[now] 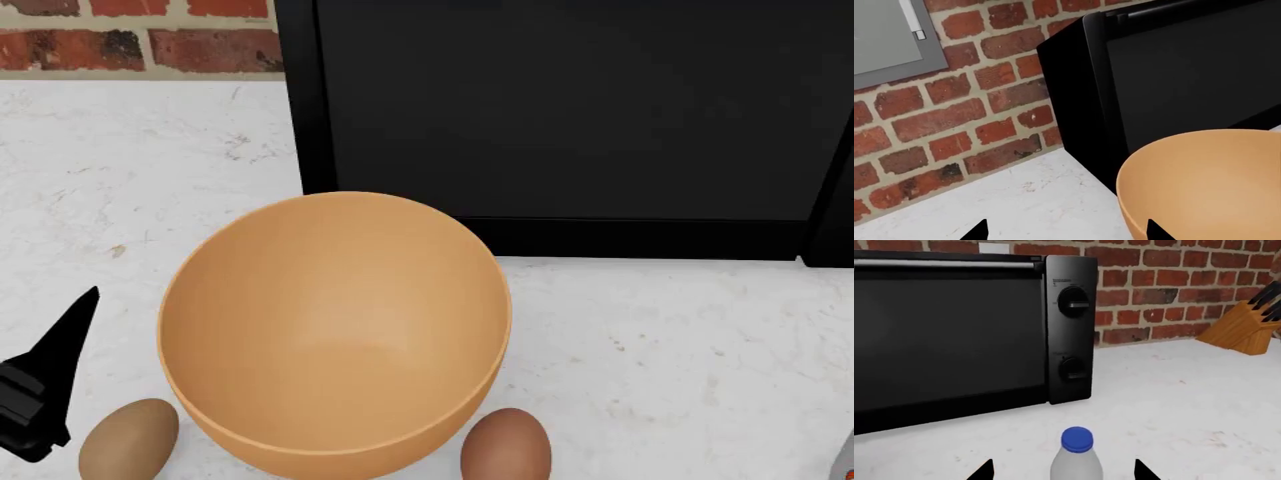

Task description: Place the eggs and milk next to the bowl.

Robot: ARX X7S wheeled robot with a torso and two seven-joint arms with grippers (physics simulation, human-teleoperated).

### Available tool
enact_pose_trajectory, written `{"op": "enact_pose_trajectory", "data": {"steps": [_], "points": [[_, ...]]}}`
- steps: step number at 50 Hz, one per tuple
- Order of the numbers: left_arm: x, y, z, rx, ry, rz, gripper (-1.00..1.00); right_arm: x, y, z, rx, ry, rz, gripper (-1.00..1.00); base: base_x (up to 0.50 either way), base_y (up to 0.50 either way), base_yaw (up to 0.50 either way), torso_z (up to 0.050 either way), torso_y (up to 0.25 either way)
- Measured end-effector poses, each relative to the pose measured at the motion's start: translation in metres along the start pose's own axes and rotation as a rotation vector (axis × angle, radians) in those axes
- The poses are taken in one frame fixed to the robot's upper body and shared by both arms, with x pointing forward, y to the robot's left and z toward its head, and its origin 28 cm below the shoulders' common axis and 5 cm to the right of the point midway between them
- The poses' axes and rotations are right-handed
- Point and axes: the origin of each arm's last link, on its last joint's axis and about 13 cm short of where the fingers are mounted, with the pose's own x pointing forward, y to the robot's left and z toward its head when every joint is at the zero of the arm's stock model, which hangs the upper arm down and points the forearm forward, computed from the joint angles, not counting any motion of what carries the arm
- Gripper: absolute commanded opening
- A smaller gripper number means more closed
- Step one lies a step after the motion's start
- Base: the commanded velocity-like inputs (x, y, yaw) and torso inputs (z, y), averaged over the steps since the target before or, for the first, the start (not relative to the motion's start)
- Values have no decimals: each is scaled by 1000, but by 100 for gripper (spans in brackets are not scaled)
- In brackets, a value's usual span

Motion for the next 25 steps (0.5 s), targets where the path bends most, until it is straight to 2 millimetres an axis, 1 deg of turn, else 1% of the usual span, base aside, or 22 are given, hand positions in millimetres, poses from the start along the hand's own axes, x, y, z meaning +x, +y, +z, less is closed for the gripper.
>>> {"op": "enact_pose_trajectory", "data": {"steps": [6, 25], "points": [[0, 0, 0, 2, 1, 0, 100, 10, 0, -6, 25, 19, -14, 100, 0, 0, 0, 0, 0], [-1, 0, 0, 7, 1, 4, 100, 33, -1, -22, -24, 26, -34, 100, 0, 0, 0, 0, 0]]}}
